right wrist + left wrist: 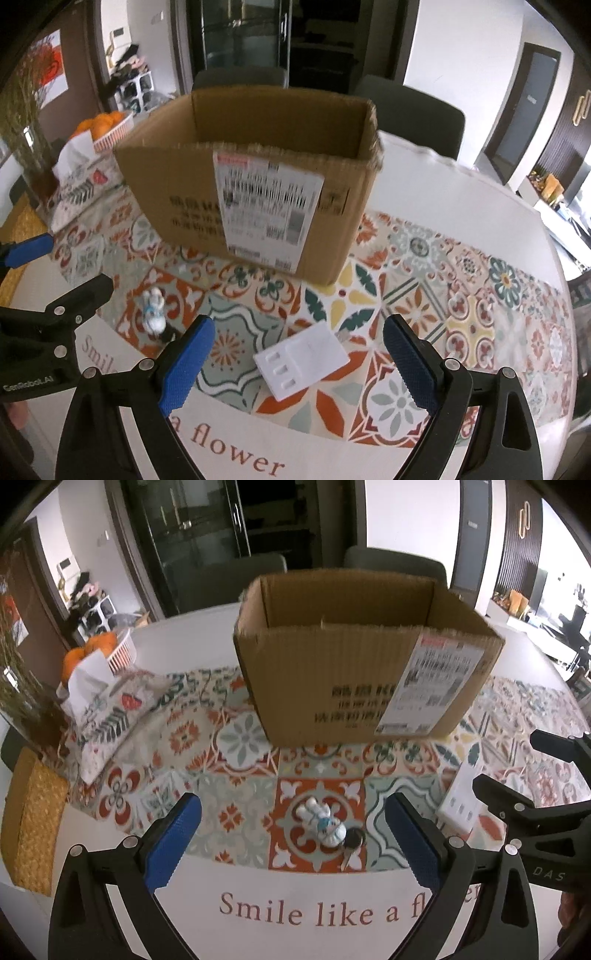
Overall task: Organize rigid objects
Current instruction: 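Move both open tools back to the table toward the white card and figurine, then close the right tool on the white flat card while the left tool approaches the white figurine keychain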
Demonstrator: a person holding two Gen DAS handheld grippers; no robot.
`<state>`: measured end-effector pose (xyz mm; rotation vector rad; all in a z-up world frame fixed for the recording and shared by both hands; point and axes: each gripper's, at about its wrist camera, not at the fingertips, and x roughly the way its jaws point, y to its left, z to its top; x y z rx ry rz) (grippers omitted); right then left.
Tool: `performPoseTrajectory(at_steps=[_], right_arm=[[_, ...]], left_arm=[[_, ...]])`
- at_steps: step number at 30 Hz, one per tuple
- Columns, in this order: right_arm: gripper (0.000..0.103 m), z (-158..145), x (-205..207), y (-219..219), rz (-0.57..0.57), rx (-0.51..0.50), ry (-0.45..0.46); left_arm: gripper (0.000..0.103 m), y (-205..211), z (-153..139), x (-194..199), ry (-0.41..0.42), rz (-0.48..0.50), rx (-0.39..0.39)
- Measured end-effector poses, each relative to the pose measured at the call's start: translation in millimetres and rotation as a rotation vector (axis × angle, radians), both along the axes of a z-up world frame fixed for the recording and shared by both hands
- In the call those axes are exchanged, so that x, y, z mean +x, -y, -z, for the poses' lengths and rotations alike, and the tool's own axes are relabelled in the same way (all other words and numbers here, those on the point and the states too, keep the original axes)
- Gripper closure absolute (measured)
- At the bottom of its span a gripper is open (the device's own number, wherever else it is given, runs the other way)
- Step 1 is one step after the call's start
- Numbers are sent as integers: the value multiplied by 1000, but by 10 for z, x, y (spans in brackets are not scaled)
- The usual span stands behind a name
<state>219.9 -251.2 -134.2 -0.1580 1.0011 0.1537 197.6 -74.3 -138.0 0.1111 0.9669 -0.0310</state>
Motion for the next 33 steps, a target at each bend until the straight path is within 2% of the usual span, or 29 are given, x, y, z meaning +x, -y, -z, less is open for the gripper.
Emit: performPoseTrajectory(at_steps=[22, 31, 33], right_arm=[[10, 692, 148, 57, -71, -7, -152], [11, 852, 220, 81, -69, 4, -148], [14, 874, 254, 62, -72, 9, -144]], left_arm=[[2, 144, 539, 33, -119, -3, 73], [2, 141, 628, 76, -142, -15, 86], [2, 135, 642, 75, -145, -16, 89]])
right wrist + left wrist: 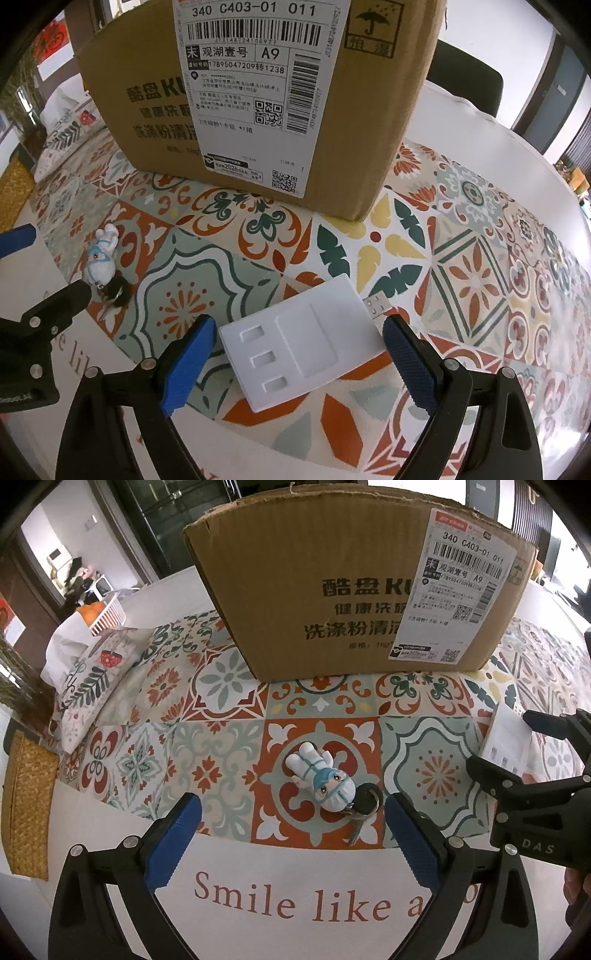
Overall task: Organize rigid objects
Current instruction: 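Close the right tool on the white flat card while the left tool approaches the white figurine keychain, then close the left tool on the white figurine keychain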
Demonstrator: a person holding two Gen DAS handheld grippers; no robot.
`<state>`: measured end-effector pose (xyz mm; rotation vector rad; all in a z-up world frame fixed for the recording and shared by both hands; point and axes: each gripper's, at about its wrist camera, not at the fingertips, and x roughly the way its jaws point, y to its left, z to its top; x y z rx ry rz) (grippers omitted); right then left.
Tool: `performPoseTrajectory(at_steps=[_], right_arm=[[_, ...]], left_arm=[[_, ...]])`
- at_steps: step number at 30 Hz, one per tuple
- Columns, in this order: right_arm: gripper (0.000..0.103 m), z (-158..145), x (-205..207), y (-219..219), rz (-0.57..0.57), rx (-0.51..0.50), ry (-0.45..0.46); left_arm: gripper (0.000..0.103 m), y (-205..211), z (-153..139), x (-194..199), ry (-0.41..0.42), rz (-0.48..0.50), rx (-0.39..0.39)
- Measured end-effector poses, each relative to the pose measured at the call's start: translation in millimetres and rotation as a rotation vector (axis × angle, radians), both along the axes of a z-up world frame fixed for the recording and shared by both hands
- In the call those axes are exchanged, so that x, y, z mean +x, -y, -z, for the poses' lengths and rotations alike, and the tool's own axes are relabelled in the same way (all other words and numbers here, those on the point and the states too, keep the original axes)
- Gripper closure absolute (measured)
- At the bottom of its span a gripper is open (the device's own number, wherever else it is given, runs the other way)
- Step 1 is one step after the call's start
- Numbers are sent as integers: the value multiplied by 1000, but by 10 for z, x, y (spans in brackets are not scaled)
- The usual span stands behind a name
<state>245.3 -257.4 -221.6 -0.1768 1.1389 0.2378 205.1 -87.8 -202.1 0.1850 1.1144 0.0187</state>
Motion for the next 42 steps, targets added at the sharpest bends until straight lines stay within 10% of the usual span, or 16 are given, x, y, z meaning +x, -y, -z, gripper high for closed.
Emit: performPoseTrajectory(at_steps=[22, 42], right_arm=[[15, -348, -359, -273, 76, -28, 119], [15, -233, -187, 41, 150, -5, 87]], left_arm=[[2, -262, -112, -120, 4, 65, -139], [55, -64, 217, 240, -84, -55, -264]])
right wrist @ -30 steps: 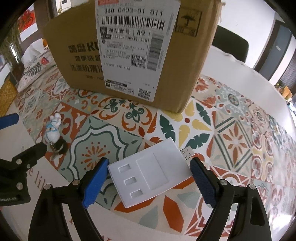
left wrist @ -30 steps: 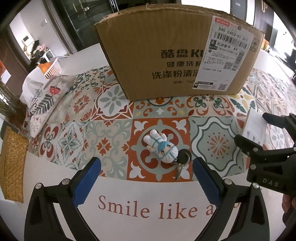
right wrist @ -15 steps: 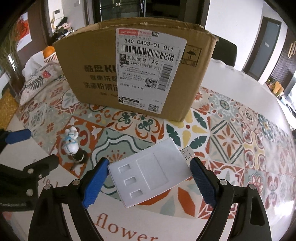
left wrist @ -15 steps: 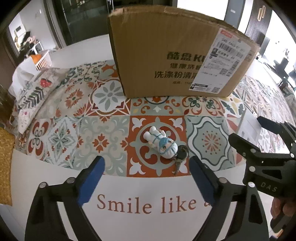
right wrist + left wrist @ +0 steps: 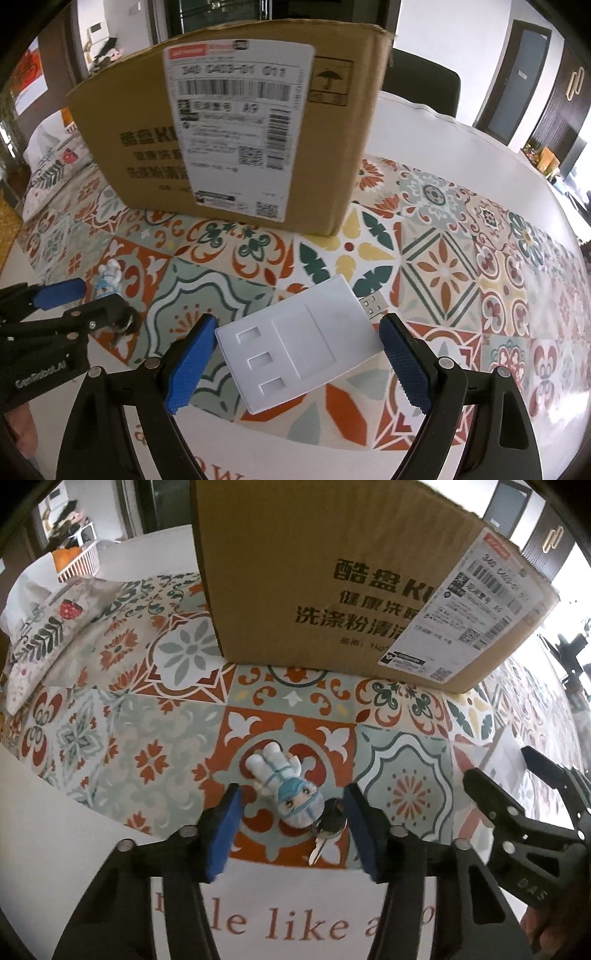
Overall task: Organize rigid objects
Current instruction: 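Close the left tool on the white figurine keychain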
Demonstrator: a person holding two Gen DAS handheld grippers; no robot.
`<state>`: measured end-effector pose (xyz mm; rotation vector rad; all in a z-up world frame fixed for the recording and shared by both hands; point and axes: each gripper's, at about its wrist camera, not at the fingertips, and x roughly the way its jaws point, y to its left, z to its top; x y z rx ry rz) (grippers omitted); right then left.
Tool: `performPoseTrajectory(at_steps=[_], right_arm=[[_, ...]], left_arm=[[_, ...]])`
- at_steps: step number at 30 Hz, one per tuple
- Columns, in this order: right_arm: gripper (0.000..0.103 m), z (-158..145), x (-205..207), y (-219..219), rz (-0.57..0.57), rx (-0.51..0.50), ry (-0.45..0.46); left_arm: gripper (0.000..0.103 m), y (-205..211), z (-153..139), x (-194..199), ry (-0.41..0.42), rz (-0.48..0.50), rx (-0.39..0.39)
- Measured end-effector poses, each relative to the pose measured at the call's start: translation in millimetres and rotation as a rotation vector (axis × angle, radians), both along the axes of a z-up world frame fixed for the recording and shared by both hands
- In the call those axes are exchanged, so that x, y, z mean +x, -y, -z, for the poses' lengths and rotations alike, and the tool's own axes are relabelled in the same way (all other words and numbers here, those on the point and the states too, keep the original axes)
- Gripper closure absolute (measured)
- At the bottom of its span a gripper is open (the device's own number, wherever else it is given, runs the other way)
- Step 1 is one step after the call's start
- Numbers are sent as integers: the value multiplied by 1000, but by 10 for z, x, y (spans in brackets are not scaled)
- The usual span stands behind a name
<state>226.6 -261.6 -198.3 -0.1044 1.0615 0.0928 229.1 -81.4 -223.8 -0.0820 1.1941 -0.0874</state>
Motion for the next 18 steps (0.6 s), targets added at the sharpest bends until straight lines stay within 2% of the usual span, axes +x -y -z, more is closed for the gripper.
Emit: performPoseTrajectory(at_steps=[5, 12, 18], right_arm=[[15, -37, 32, 18, 11, 6, 8], [15, -84, -3, -72, 2, 20, 12], [15, -167, -101, -151, 8, 40, 23]], left_arm=[[76, 2, 59, 47, -27, -26, -40], [76, -67, 61, 18, -13, 8, -77], [76, -143, -108, -123, 44, 38, -68]])
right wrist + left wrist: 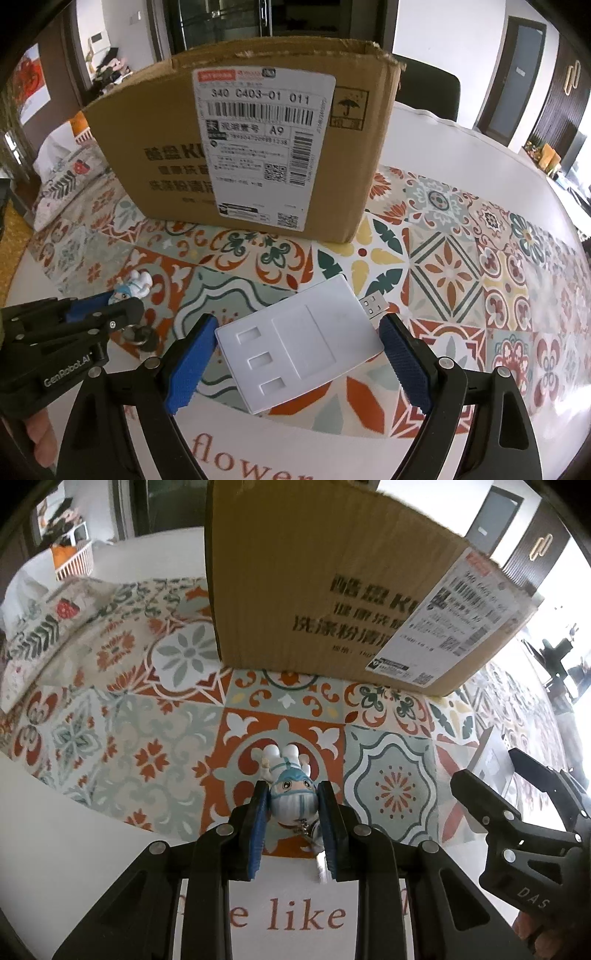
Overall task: Organize rigid objects
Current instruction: 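Close the left tool on the white figurine keychain, then carry the white card with the right tool while the left tool carries the figurine over the box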
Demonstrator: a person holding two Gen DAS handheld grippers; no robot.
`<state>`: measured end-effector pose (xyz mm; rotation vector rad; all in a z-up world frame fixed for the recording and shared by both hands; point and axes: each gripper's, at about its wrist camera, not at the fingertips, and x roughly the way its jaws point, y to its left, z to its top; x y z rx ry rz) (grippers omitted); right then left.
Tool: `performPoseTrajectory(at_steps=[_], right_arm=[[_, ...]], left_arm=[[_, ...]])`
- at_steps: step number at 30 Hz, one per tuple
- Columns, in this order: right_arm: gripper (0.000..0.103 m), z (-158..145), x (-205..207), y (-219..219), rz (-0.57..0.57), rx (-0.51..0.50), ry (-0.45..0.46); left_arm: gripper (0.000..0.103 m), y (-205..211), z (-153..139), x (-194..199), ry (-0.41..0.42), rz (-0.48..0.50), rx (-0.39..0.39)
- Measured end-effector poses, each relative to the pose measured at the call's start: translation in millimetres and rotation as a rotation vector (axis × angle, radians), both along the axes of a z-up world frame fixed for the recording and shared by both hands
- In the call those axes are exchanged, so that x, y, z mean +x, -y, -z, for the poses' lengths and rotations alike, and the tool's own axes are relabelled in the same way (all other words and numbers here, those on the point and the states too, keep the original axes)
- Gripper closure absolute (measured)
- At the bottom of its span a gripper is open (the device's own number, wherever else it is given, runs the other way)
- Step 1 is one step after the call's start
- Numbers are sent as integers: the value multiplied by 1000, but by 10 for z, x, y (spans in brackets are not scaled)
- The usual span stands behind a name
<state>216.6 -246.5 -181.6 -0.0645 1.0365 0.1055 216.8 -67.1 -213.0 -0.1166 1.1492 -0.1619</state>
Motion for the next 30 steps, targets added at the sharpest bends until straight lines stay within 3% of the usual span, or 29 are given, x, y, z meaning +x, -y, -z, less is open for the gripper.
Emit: performPoseTrajectory(at_steps=[15, 30], right_arm=[[15, -487, -207, -88, 34, 32, 86], [15, -1115, -288, -214, 36, 45, 229]], left_arm=[[76, -19, -602, -161, 140, 51, -15], [76, -137, -1276, -213, 302, 83, -29]])
